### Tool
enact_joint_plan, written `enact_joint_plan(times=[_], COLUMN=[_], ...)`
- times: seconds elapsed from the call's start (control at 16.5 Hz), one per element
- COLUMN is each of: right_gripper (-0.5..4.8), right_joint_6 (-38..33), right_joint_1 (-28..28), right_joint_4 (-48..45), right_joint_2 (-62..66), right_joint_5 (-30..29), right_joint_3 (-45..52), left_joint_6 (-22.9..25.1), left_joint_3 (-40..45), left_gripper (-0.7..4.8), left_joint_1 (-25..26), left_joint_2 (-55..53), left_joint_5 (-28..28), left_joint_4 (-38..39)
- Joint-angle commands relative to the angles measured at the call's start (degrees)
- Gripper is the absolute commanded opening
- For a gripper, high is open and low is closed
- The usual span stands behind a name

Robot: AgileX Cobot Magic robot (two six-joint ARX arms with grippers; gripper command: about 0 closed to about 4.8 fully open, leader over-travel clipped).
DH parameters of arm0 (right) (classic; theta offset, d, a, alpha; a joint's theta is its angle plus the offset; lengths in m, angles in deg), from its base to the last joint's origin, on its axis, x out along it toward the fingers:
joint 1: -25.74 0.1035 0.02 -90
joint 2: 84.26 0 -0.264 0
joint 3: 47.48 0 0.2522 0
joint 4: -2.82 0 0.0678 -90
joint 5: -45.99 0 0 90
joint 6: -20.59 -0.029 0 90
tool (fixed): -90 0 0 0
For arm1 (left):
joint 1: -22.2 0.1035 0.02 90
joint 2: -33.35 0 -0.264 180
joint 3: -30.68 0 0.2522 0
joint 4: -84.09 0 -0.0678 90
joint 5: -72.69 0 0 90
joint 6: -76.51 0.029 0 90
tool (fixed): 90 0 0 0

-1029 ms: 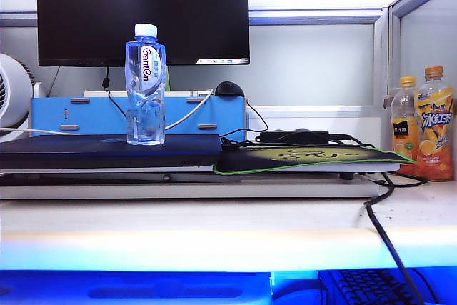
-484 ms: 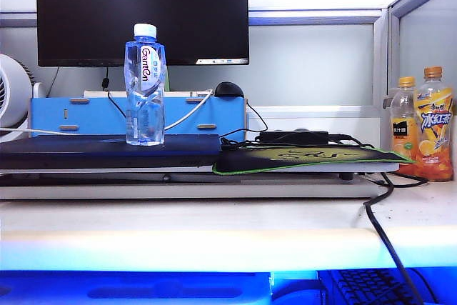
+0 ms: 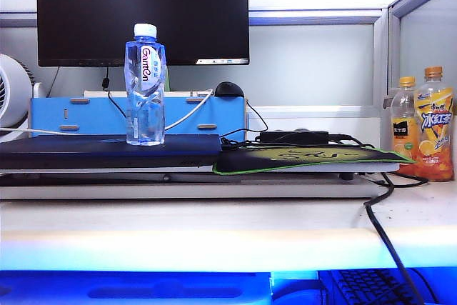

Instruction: Pick up the mineral water bottle and place it on the laptop.

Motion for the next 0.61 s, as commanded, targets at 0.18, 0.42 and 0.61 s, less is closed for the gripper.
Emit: enact_joint_plan(times=[0.18, 0.42, 0.61], right_gripper=[4.79, 4.79, 4.79], right_joint_6=[3.6, 2.1, -1.9], right_joint_1=[-0.2, -0.4, -0.4], right_joint_4=[-12.8, -24.6, -28.5], right_joint_2=[-21.6, -34.4, -37.1], right_joint_5=[0.6, 10.1, 19.6], right_joint_3=[25.4, 38.9, 45.7], left_joint_6=[0.0, 0.0, 0.0], left_joint_3=[-0.1, -0.1, -0.1], left_gripper=[-0.02, -0.02, -0.02], left_joint_1=[0.0, 0.0, 0.0], left_joint_2=[0.1, 0.1, 0.1], left_joint_5=[0.2, 0.2, 0.2], left_joint_4=[0.0, 0.0, 0.0])
